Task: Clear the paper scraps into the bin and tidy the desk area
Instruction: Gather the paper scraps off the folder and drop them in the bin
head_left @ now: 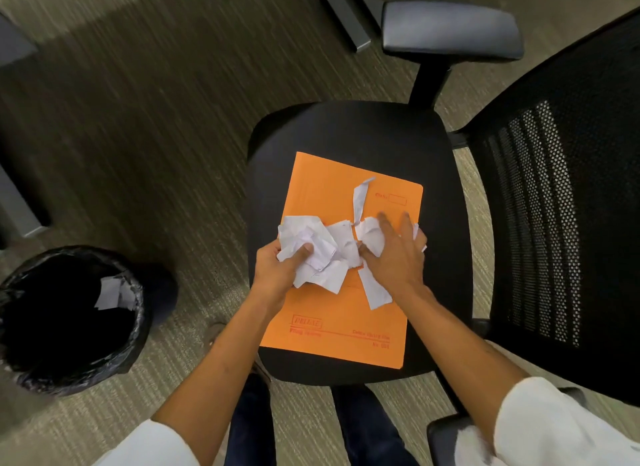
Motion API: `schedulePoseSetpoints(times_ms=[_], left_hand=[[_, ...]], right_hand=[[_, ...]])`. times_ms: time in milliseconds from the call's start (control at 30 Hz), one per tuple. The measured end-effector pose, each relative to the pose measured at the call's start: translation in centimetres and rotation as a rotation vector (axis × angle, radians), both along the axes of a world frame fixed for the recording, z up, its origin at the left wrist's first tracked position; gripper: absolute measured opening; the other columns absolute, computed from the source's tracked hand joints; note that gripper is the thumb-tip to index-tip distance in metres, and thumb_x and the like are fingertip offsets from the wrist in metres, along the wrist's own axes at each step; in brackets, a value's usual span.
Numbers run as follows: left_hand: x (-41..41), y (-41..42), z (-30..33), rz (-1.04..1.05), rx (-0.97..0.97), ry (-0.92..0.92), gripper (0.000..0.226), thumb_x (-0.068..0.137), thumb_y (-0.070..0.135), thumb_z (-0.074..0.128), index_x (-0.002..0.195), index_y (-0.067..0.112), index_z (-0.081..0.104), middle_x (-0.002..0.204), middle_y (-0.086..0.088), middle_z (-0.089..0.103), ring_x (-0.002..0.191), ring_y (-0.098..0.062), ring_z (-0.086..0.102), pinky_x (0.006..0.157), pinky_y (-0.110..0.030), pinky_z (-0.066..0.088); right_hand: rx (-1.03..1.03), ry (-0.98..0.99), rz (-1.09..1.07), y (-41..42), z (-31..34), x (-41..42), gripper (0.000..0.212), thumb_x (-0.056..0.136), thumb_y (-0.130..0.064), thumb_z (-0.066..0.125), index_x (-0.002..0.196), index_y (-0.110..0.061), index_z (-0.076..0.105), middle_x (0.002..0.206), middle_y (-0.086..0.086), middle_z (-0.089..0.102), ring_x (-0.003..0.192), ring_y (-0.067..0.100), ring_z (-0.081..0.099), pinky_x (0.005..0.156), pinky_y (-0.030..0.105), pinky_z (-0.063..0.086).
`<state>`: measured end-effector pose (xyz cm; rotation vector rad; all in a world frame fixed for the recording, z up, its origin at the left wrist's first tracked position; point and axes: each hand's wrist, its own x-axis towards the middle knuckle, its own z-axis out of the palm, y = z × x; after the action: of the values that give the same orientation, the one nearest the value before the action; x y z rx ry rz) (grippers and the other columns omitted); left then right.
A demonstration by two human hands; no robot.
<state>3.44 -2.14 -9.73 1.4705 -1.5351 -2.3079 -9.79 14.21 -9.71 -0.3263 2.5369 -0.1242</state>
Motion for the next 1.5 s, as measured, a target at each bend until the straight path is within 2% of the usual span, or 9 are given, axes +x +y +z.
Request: schedulePoseSetpoints(times_ms=[233, 467, 667, 767, 933, 1033, 1233, 1400, 1500], left_hand=[[-0.5, -0.4, 1.1, -0.044, 0.033, 0.013, 0.008, 0.091, 0.02, 0.072, 0.095, 0.027, 0.072, 0.093, 0.005, 0.077, 0.088, -0.014, 0.074, 0.077, -0.037, 0.061], [0.1, -0.4, 1.7, -0.063, 0.113, 0.03, 0.014, 0.093, 0.025, 0.071, 0.106, 0.029, 0.07, 0.103, 0.003, 0.077, 0.1, -0.021, 0.072, 0.088, -0.05, 0.058], [1.2, -0.7, 3.5, -0.039, 0.213, 0.145, 0.019, 0.09, 0.026, 0.071, 0.109, 0.022, 0.074, 0.105, -0.009, 0.076, 0.097, -0.028, 0.072, 0.077, -0.044, 0.057], [2.4, -2.1, 5.1, 0.006, 0.293, 0.192, 0.019, 0.097, 0.035, 0.06, 0.101, 0.03, 0.078, 0.103, -0.004, 0.078, 0.091, -0.019, 0.075, 0.069, -0.035, 0.061], [5.4, -5.4, 6.7, 0.104, 0.373, 0.251, 0.057, 0.079, 0.072, 0.056, 0.113, 0.03, 0.075, 0.122, -0.007, 0.073, 0.111, -0.024, 0.069, 0.088, -0.043, 0.058], [6.9, -6.6, 7.2, 0.097, 0.283, 0.305, 0.053, 0.071, 0.048, 0.085, 0.114, 0.021, 0.071, 0.111, -0.006, 0.076, 0.103, -0.02, 0.072, 0.079, -0.03, 0.061], [10.0, -8.4, 6.4, 0.236, 0.169, 0.281, 0.033, 0.087, 0.002, 0.071, 0.118, 0.011, 0.066, 0.113, -0.011, 0.075, 0.106, -0.028, 0.072, 0.085, -0.035, 0.061], [14.1, -11.0, 5.4, 0.412, 0.221, 0.298, 0.032, 0.086, 0.001, 0.069, 0.116, 0.012, 0.064, 0.107, -0.007, 0.077, 0.102, -0.025, 0.073, 0.076, -0.035, 0.062], [16.5, -13.3, 5.0, 0.506, 0.226, 0.322, 0.033, 0.078, 0.009, 0.074, 0.109, 0.018, 0.07, 0.109, -0.006, 0.077, 0.104, -0.025, 0.073, 0.078, -0.038, 0.063]], right_hand=[[-0.34, 0.035, -0.163, 2.6, 0.4, 0.7, 0.025, 0.099, -0.037, 0.059, 0.12, -0.026, 0.063, 0.12, 0.004, 0.064, 0.109, 0.025, 0.062, 0.088, 0.046, 0.056], [-0.653, 0.174, -0.402, 2.0, 4.7, -0.3, 0.012, 0.093, -0.021, 0.069, 0.09, -0.032, 0.071, 0.076, -0.018, 0.066, 0.074, -0.003, 0.067, 0.068, 0.027, 0.059], [-0.846, -0.041, -0.153, -4.5, 8.2, 5.2, 0.031, 0.09, -0.015, 0.071, 0.11, -0.037, 0.071, 0.105, -0.024, 0.072, 0.102, -0.001, 0.066, 0.084, 0.014, 0.052], [-0.774, 0.024, 0.042, -7.5, 7.6, 7.7, 0.04, 0.089, -0.001, 0.068, 0.127, -0.013, 0.065, 0.131, 0.0, 0.065, 0.122, 0.016, 0.058, 0.104, 0.017, 0.041], [-0.603, 0.071, 0.25, -11.5, 7.2, 10.5, 0.064, 0.092, -0.033, 0.049, 0.151, -0.012, 0.037, 0.157, 0.006, 0.041, 0.143, 0.026, 0.034, 0.111, 0.041, 0.038], [-0.459, 0.109, 0.368, -13.7, 7.3, 12.8, 0.08, 0.086, -0.037, 0.044, 0.157, -0.012, 0.016, 0.167, 0.006, 0.017, 0.15, 0.026, 0.019, 0.113, 0.046, 0.037], [-0.445, -0.002, 0.476, -16.0, 8.1, 15.2, 0.108, 0.079, -0.046, 0.052, 0.157, -0.012, -0.013, 0.168, 0.001, -0.016, 0.155, 0.023, -0.004, 0.119, 0.052, 0.024], [-0.695, -0.15, 0.606, -18.0, 9.4, 16.4, 0.124, 0.073, -0.055, 0.066, 0.157, -0.015, -0.016, 0.168, 0.001, -0.013, 0.155, 0.019, -0.003, 0.12, 0.055, 0.025], [-0.88, -0.33, 0.347, -20.0, 10.2, 17.4, 0.117, 0.074, -0.054, 0.067, 0.16, -0.018, -0.005, 0.168, -0.003, 0.006, 0.154, 0.011, 0.008, 0.123, 0.052, 0.023]])
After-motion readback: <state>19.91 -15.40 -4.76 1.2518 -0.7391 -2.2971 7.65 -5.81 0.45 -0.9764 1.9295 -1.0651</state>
